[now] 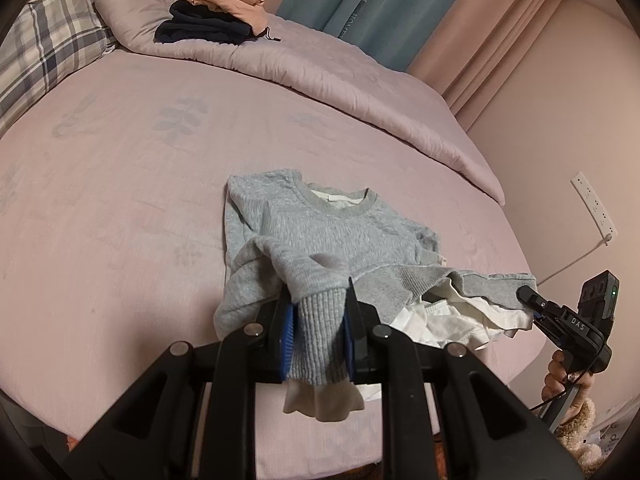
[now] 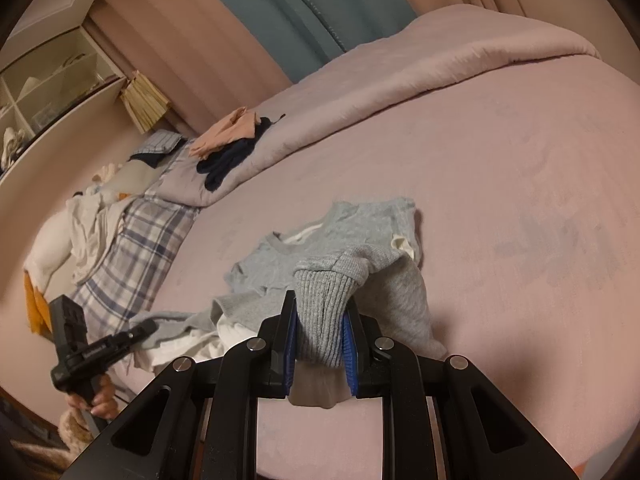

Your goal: Fold small clothes

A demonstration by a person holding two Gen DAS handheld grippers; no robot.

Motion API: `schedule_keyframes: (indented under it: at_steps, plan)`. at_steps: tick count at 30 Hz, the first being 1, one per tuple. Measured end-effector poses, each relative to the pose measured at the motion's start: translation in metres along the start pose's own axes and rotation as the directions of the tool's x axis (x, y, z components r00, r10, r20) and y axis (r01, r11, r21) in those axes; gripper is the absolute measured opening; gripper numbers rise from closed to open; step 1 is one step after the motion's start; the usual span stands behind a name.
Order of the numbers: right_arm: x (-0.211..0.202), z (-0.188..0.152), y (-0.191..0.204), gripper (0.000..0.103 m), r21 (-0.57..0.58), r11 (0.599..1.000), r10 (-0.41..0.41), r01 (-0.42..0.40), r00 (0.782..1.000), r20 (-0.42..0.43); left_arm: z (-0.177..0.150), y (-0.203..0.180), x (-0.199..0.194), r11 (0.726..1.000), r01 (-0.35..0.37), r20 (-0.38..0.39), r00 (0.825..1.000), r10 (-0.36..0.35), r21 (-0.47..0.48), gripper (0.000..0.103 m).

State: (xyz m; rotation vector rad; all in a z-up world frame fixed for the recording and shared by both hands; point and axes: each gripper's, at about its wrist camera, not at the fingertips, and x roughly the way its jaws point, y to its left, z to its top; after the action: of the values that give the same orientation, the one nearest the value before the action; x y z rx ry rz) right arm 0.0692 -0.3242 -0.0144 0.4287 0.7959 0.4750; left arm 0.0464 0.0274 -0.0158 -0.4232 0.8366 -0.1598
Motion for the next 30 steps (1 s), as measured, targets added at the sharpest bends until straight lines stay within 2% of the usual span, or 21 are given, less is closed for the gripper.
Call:
schedule_keyframes:
  at_steps: [19,30]
  plan:
    - [0.058,0.036,-0.017,0.021,0.005,0.998,-0.06,0.061,0.996,-0.066,0.049,0.021,0.071,0.998,-0.057,-0.058,0.997,0.056,-0.032,0.019]
    - [0.093,0.041,-0.032,0.021,0.003,0.989,-0.146,0.148,0.982,-0.122,0.052,0.037,0.112,0.989,-0.141,-0.107,0.985,0.135,-0.053,0.019]
